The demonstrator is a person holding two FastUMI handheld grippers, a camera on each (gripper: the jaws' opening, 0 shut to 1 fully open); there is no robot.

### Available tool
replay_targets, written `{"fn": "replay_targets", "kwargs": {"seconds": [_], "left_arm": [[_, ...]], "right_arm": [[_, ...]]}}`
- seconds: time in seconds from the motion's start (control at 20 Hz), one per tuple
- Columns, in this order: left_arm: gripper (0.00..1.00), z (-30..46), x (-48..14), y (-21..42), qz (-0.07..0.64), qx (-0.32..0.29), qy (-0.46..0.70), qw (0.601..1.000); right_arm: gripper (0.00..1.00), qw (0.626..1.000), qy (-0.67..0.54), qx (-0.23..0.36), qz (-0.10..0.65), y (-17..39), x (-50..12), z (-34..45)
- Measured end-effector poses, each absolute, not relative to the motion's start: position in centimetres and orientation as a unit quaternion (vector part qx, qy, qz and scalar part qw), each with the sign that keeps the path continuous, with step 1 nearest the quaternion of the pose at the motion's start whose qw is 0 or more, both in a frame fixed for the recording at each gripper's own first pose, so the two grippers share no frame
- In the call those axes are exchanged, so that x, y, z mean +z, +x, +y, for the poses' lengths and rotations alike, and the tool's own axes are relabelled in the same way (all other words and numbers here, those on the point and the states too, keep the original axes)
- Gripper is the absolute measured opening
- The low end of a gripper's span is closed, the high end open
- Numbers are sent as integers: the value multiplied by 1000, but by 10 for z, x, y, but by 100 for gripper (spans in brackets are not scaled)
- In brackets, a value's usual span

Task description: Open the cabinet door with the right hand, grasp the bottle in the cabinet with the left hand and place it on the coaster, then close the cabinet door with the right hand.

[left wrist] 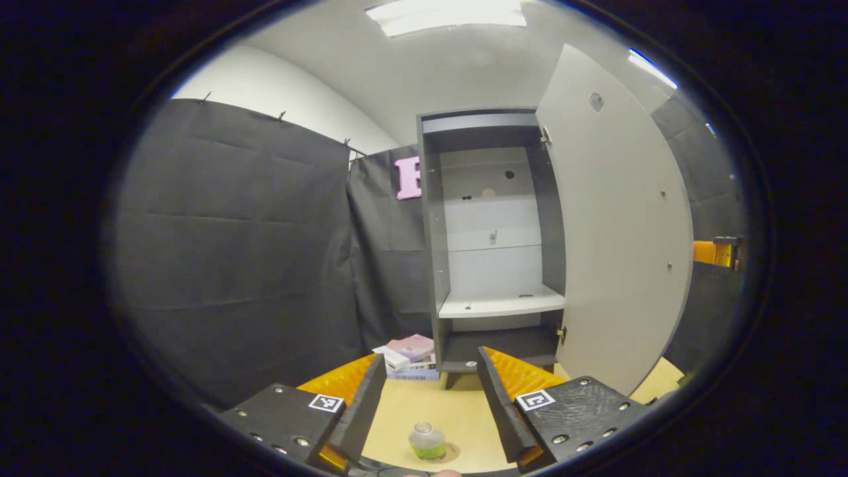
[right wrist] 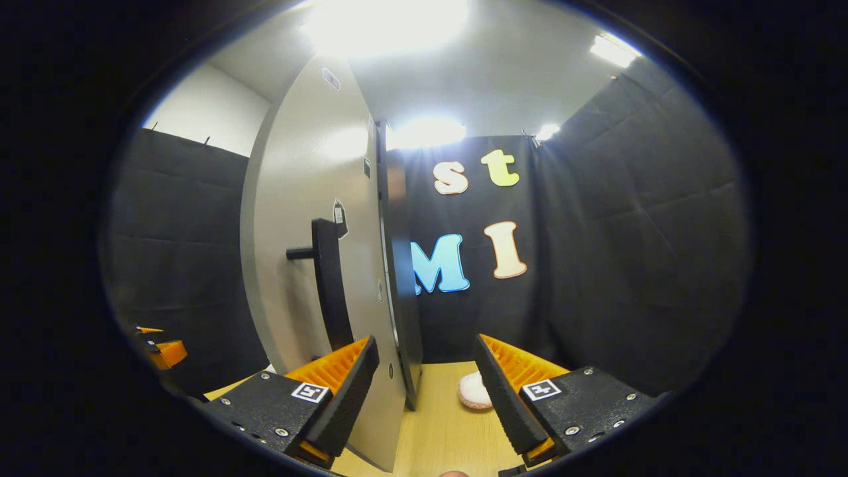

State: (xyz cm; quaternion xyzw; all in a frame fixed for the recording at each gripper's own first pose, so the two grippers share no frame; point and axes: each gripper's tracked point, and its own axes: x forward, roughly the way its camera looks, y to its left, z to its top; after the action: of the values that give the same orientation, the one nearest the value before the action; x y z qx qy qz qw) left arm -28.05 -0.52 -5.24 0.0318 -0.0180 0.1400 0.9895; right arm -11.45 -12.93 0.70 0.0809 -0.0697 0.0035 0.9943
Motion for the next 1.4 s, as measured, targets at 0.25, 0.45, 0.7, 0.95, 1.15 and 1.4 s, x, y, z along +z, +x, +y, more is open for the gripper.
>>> {"fn": "replay_targets", "kwargs": {"seconds": [0.25, 0.45, 0.7, 0.95, 1.15, 1.4], "left_arm": [[79, 3, -42, -264, -26, 119, 38, 992], [85, 16, -41, -245, -25, 98, 38, 994], [78, 25, -41, -221, -25, 69, 37, 997], [85, 37, -41, -197, -27, 46, 33, 998], [77, 44, -46, -173, -26, 28, 33, 999], [85, 63, -47, -140, -29, 17, 33, 999]], "right_arm": [[87, 997, 50, -18, -64, -115, 19, -125], [89, 997, 54, -28, -52, -118, 17, -111], [87, 997, 49, -35, -46, -119, 20, -93], [89, 998, 55, -25, -34, -120, 20, -60], [89, 998, 34, -22, -43, -123, 27, -28], [89, 998, 35, -9, -44, -110, 27, 12]]}}
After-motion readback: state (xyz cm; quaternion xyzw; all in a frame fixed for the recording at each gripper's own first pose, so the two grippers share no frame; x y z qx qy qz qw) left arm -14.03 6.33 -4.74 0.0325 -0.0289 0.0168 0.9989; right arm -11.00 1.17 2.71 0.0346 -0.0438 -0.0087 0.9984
